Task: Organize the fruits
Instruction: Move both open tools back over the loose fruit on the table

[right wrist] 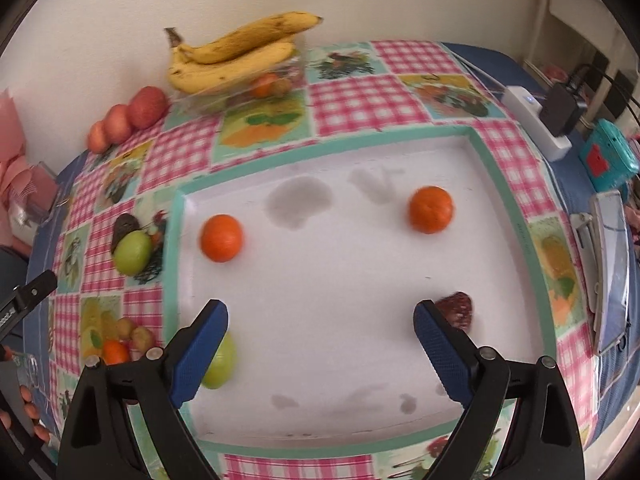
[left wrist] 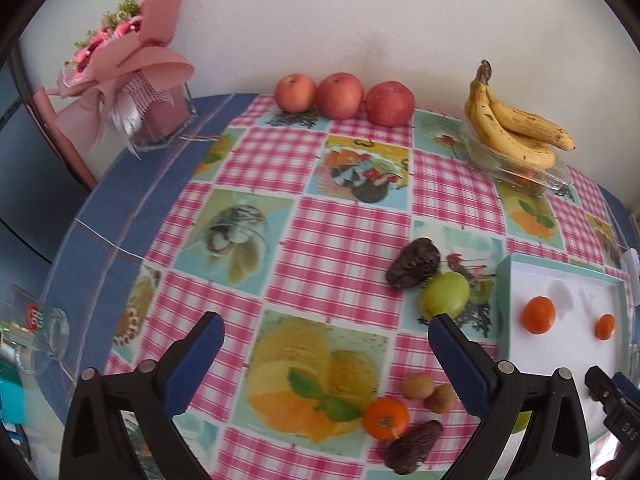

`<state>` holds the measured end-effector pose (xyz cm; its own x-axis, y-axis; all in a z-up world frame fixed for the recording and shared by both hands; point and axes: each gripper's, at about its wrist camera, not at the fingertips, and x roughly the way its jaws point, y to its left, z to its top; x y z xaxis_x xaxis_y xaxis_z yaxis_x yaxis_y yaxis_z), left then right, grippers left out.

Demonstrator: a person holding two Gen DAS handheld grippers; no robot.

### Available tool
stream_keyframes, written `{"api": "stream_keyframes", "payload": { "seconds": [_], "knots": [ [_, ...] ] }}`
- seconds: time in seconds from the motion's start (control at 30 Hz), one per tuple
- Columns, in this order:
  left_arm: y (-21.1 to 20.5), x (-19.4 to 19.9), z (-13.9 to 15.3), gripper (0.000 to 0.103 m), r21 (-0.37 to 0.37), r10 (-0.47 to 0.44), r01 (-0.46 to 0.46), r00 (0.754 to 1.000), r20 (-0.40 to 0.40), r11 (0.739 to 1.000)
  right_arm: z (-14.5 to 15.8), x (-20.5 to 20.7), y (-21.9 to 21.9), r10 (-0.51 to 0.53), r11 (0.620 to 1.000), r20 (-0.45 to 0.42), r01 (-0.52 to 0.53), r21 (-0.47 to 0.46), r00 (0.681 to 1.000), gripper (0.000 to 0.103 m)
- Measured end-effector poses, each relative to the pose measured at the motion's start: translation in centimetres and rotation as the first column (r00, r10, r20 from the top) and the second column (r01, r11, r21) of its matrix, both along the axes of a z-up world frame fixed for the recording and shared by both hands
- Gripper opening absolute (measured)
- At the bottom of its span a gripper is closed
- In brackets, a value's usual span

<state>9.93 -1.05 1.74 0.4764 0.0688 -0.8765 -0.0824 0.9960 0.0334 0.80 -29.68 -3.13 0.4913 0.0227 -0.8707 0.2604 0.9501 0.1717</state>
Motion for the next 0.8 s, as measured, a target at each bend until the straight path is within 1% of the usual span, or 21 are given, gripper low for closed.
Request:
{"api": "stream_keyframes", "payload": {
  "seconds": [0.07, 0.3, 0.43, 0.53, 0.63, 0.8],
  "knots": [
    [0.4, -0.1, 0.2, 0.103, 0.003, 0.003, -0.003, 1.0, 0.007, 1.0, 0.4, 0.1, 0.9, 0.021, 1.0, 0.013, -0.021, -0.004, 1.0, 0.094],
    [1.5, -0.5, 0.9, 0.103, -0.02, 0.012, -0.011, 0.999, 0.033, 1.0, 1.1, 0.5, 4.2, 0.11, 0.994, 0.049, -0.11, -0.008, 0.993, 0.094],
    [2.2, -1.0, 1.7, 0.103, -0.011, 0.03, -0.03, 0.997, 0.076, 1.0, 1.3, 0.7, 5.9, 0.147, 0.989, 0.043, -0.146, -0.03, 0.988, 0.094],
    [2.9, -1.4, 2.2, 0.103, -0.048, 0.031, -0.027, 0.995, 0.094, 0.998, 1.2, 0.8, 6.9, 0.17, 0.985, 0.038, -0.169, -0.023, 0.985, 0.094],
    [3.3, -1.7, 2.5, 0.103, -0.078, 0.014, -0.005, 0.993, 0.113, 0.997, 1.3, 0.8, 7.6, 0.18, 0.984, 0.033, -0.18, 0.0, 0.983, 0.094],
    [3.7, -2.4, 2.7, 0.103, -0.075, 0.02, -0.01, 0.99, 0.142, 0.997, 1.8, 0.4, 8.9, 0.207, 0.978, 0.057, -0.208, 0.005, 0.977, 0.094]
  ]
}}
